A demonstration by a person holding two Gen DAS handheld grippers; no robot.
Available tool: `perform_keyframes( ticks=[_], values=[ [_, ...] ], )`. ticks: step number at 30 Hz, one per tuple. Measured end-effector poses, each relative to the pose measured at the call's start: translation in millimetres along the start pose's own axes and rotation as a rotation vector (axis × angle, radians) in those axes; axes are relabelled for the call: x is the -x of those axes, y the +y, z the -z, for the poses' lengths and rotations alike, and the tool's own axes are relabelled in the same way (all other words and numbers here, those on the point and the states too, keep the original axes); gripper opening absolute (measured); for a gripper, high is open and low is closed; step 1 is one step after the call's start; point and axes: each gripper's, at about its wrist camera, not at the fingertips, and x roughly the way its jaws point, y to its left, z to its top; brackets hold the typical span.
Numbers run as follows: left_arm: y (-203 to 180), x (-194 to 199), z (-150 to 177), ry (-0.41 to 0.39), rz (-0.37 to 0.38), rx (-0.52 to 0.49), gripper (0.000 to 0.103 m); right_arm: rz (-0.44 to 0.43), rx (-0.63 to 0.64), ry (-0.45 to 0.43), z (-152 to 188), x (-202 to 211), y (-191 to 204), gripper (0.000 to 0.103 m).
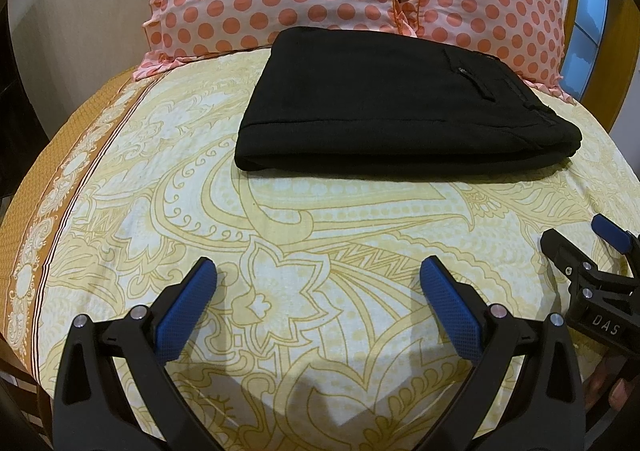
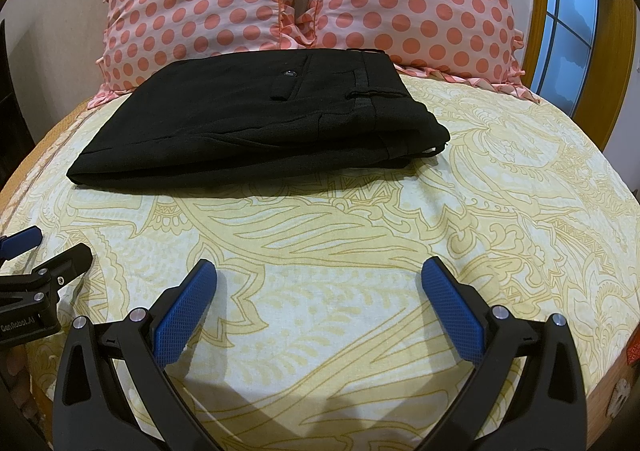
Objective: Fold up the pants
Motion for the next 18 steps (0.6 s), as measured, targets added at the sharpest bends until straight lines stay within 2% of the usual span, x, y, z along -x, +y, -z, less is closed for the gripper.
perform_keyframes(
  ticks=[18],
  values=[
    [1.1, 1.9, 0.3, -0.023, 0.008, -0.012, 0.101, 0.0, 0.0, 0.0, 0.0, 0.0, -0.2, 0.102]
  ],
)
